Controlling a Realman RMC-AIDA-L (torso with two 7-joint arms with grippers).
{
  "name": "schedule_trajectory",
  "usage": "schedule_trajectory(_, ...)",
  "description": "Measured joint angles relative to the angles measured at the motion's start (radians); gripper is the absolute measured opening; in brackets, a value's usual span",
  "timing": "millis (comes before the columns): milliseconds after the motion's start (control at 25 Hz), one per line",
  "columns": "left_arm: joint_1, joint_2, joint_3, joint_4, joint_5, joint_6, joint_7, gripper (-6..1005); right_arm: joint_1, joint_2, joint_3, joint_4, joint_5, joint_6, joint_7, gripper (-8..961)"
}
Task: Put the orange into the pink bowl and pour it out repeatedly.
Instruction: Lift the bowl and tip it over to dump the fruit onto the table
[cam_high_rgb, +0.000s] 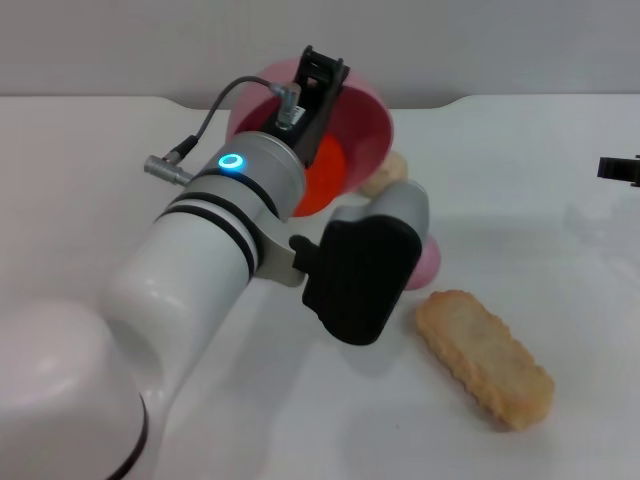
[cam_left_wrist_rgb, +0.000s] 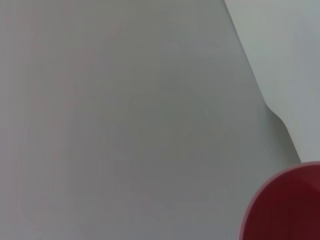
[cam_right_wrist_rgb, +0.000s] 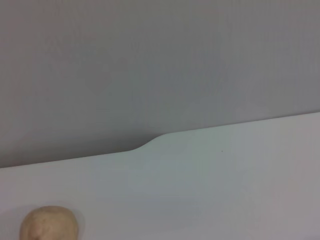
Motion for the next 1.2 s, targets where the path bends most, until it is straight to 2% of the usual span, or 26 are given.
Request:
schedule_trajectory(360, -0.005, 0.004, 0.06, -0.032, 0.225, 0.006, -0.067, 46, 0.032, -0.002, 0.0, 0.021, 0.0, 0.006, -0.009, 627)
schedule_trajectory(600, -0.005, 0.004, 0.067, -0.04, 0.264, 0.003, -0.072, 45, 0.046, -0.002, 0.0, 0.029, 0.0, 0.017, -0.018, 627)
schedule_trajectory(760, -0.015, -0.001, 0.07, -0.048, 0.282, -0.005, -0.144, 45, 0.047, -0.003, 0.002, 0.029, 0.0, 0.021, -0.019, 627)
schedule_trajectory(960, -0.057, -0.01, 0.066, -0.032, 0.279, -0.083, -0.479, 45, 0.048, -0.003, -0.002, 0.03, 0.0, 0.021, -0.02, 624)
schedule_trajectory(1080, -0.095, -0.012, 0.045, -0.032, 0.269, -0.186, -0.748, 46, 0.049, 0.0, -0.009, 0.03, 0.001, 0.018, -0.025, 622)
schedule_trajectory(1200, -0.103, -0.01, -0.009, 0.017, 0.179, -0.297, -0.877, 46, 0.057, 0.0, -0.021, 0.03, 0.017, 0.019, -0.038, 622)
